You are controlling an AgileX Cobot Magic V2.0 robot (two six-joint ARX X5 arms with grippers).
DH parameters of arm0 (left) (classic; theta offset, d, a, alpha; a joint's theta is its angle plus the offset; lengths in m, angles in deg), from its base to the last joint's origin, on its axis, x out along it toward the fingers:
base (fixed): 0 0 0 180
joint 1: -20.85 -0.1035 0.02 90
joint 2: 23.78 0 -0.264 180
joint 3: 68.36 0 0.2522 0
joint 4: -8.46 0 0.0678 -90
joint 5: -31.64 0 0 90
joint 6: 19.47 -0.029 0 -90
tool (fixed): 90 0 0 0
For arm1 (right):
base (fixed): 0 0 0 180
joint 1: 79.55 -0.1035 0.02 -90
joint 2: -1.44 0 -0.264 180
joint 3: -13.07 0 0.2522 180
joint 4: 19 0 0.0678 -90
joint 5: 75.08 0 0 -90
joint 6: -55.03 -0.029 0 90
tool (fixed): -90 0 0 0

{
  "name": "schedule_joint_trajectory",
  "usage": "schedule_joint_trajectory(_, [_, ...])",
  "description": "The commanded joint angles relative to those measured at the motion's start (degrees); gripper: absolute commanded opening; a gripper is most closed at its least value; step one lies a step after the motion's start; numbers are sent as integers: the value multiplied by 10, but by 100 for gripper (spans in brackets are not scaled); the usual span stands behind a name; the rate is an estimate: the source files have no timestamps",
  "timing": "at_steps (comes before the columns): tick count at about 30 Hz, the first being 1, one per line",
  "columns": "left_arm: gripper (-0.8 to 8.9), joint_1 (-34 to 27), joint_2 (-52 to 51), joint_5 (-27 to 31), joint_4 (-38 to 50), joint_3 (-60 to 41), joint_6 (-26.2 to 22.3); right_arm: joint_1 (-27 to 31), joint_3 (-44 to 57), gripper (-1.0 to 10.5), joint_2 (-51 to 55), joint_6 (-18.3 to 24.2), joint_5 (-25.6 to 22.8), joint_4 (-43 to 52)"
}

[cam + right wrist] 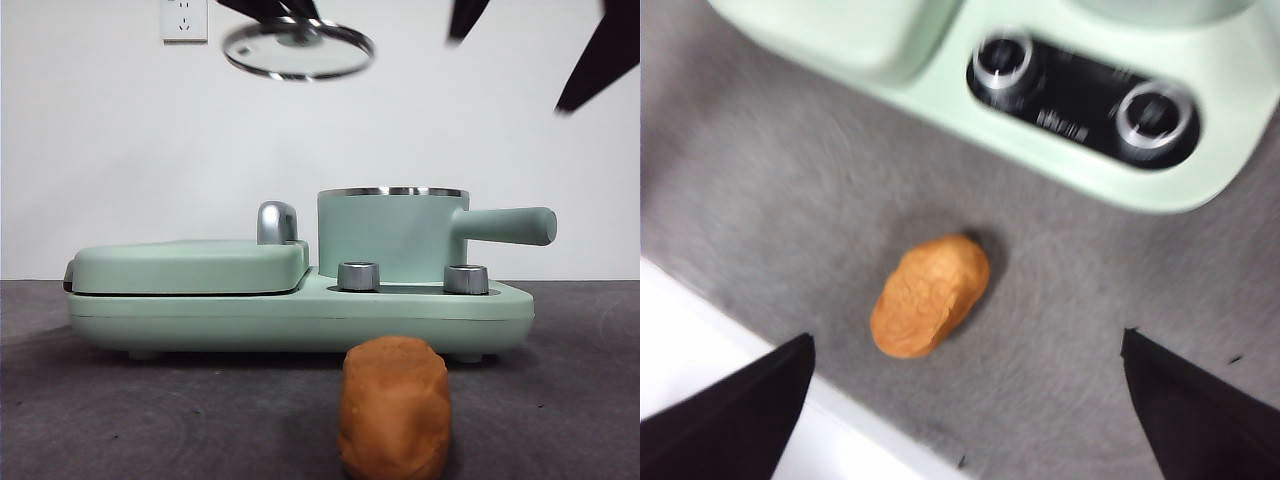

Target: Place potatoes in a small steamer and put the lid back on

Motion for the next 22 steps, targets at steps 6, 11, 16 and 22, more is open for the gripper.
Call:
schedule_joint_trajectory(6, [17, -49, -11, 0, -5, 18, 0, -73, -9, 490, -116, -59, -17, 23])
schedule_joint_trajectory(11, [17, -73, -11, -1, -8, 18, 7, -90, -9, 493, -183, -63, -17, 38])
schedule_joint_trajectory(16, [17, -88, -11, -1, -8, 18, 10, -95, -9, 498, -245, -63, -13, 40])
schedule_joint_trajectory(22, [17, -91, -11, -1, -8, 18, 9, -98, -9, 498, -309, -62, -10, 83])
